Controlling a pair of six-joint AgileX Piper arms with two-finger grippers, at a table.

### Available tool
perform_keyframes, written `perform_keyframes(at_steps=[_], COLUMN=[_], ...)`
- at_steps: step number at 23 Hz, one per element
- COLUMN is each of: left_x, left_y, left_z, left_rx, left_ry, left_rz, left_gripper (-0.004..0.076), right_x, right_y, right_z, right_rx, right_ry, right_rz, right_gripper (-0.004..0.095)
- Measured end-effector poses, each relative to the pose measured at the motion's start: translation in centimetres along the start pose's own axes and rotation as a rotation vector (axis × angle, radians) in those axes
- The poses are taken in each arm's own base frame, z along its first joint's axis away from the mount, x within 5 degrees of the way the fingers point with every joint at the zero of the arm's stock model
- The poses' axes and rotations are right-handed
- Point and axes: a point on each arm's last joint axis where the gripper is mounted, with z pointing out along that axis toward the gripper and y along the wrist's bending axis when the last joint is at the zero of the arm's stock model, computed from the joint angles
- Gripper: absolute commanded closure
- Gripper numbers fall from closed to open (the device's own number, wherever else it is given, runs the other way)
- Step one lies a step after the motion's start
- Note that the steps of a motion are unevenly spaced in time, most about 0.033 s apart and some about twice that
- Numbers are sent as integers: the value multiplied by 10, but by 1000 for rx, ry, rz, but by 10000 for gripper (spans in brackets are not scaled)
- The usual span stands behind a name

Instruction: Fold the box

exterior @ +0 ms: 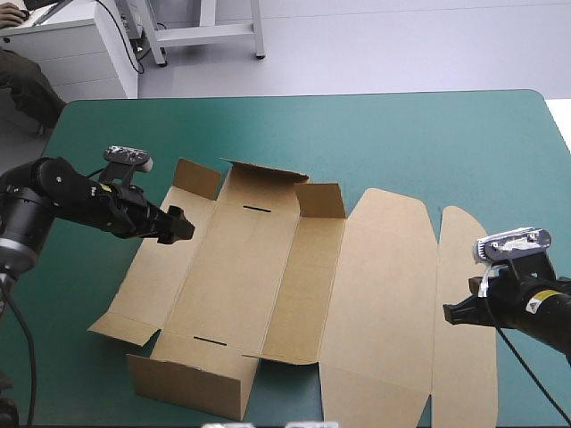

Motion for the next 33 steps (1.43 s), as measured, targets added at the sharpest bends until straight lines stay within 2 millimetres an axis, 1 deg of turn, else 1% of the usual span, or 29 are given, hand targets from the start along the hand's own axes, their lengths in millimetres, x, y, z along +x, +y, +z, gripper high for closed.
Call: perform_keyframes(at_steps=[1,2,5,8,9,10,11,12,13,14,15,16,18,19,20,23,24,27,33], left_x=[-3,-4,-4,-1,3,6,12,14,18,18,20,20,32,35,40,49,54,62,69], left_y=[8,25,53,81,98,105,119,124,134,137,143,145,154,157,160,162,160,155,139], left_z=[5,9,10,3,-4,-7,-12,-12,-12,-10,-5,-2,15,20,29,46,52,63,80], left_rx=[6,22,84,94,76,65,47,42,36,37,43,48,38,36,50,85,99,124,166], left_ry=[16,28,-8,-69,-99,-110,-125,-127,-127,-125,-111,-103,-18,6,32,74,97,131,195], left_rz=[-25,-78,-160,-244,-287,-305,-344,-359,-392,-403,-418,-425,-441,-446,-464,-492,-492,-484,-456], left_gripper=[14,14,14,14,14,14,14,14,14,14,14,14,14,14,14,14,14,14,14], right_x=[0,0,-2,-3,-3,-3,-3,-3,-4,-4,-4,-4,-5,-5,-5,-5,-5,-5,-5], right_y=[0,0,0,-1,-1,-1,-1,-1,-1,-1,-1,-1,-1,-1,0,1,1,2,2], right_z=[0,0,0,0,0,0,0,0,0,0,0,0,0,0,0,0,0,0,0], right_rx=[0,1,4,7,7,7,8,8,9,10,10,10,10,6,-1,-11,-15,-19,-23], right_ry=[-1,-4,-17,-29,-31,-31,-33,-36,-42,-44,-47,-48,-50,-50,-52,-54,-56,-57,-58], right_rz=[0,0,0,0,0,0,0,0,0,0,1,1,1,3,7,8,2,-3,-5], right_gripper=[928,928,928,928,928,928,928,928,928,928,928,928,928,928,928,928,928,928,928])
